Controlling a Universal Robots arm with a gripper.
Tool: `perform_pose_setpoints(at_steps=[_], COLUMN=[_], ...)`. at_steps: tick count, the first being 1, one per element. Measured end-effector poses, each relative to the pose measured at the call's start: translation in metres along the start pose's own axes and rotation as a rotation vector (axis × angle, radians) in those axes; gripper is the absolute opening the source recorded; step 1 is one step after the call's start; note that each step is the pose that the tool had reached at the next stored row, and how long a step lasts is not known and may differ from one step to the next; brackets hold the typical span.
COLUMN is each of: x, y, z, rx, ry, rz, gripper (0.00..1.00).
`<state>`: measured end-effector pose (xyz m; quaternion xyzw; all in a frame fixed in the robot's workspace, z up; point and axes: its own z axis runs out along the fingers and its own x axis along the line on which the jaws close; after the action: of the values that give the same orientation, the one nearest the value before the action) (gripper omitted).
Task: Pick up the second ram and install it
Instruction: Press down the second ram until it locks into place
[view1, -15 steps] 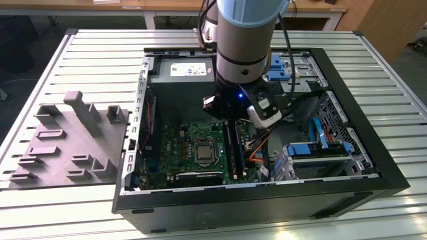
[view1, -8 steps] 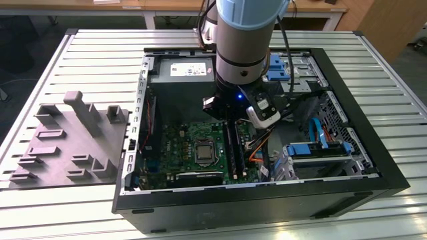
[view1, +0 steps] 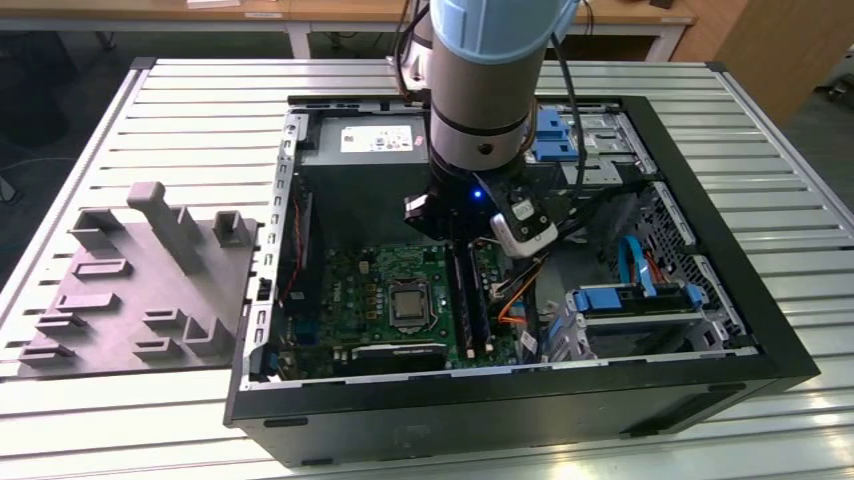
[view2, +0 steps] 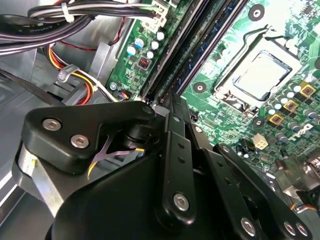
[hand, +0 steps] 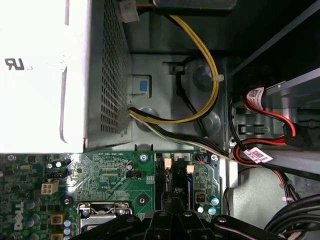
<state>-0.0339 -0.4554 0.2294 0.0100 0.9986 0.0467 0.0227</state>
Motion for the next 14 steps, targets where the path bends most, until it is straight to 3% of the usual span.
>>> perform_pose_setpoints(at_steps=[14], x=[0.0003], y=[-0.0005], z=[0.0056], rx=[0.0002], ry=[0.0000], rz=[0.000], gripper=[0.10])
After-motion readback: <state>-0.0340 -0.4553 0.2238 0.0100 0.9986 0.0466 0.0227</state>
